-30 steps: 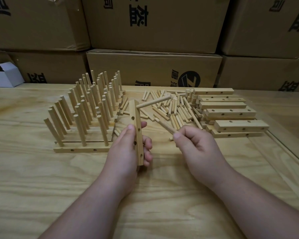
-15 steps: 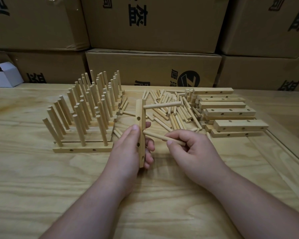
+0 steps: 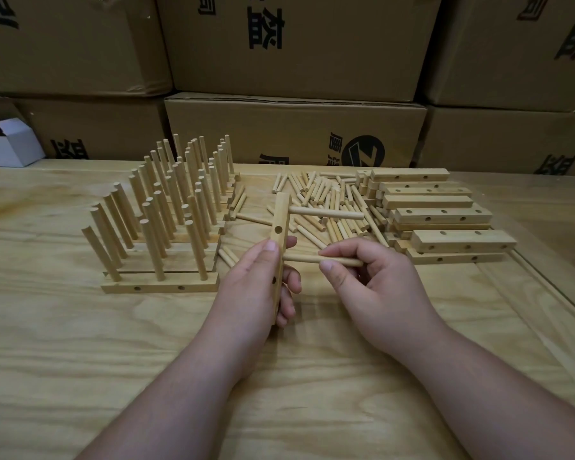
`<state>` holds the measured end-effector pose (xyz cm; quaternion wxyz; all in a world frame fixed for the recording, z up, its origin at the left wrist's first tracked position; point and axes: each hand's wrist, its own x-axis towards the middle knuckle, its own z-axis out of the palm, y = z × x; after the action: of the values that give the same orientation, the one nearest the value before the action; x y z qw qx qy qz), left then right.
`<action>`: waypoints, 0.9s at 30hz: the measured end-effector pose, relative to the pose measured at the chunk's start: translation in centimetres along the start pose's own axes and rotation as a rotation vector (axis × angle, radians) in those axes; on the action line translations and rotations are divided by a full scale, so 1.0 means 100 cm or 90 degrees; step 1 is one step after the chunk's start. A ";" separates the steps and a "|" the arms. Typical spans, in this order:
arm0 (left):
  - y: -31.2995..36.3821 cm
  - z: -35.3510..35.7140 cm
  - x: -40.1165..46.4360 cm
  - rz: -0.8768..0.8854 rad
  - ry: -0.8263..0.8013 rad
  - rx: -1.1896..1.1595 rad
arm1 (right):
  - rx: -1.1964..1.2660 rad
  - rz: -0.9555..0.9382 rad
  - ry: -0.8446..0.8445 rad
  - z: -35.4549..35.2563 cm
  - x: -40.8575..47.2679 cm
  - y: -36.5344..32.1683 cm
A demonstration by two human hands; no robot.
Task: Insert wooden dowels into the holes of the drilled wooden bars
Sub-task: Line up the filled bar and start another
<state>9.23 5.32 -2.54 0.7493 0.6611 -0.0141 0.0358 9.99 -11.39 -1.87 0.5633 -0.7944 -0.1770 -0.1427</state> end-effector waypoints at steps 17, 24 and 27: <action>-0.001 -0.002 0.000 -0.009 -0.019 -0.012 | -0.047 -0.024 0.016 -0.003 0.003 0.000; 0.001 -0.003 -0.001 -0.009 -0.027 -0.032 | -0.055 -0.042 0.026 -0.004 0.003 0.000; 0.000 -0.003 -0.001 -0.011 -0.021 -0.055 | -0.065 -0.055 0.032 -0.004 0.003 0.001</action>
<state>9.15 5.62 -2.57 0.7773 0.6285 -0.0224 0.0174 10.28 -11.71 -1.67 0.5193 -0.8100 -0.1897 -0.1956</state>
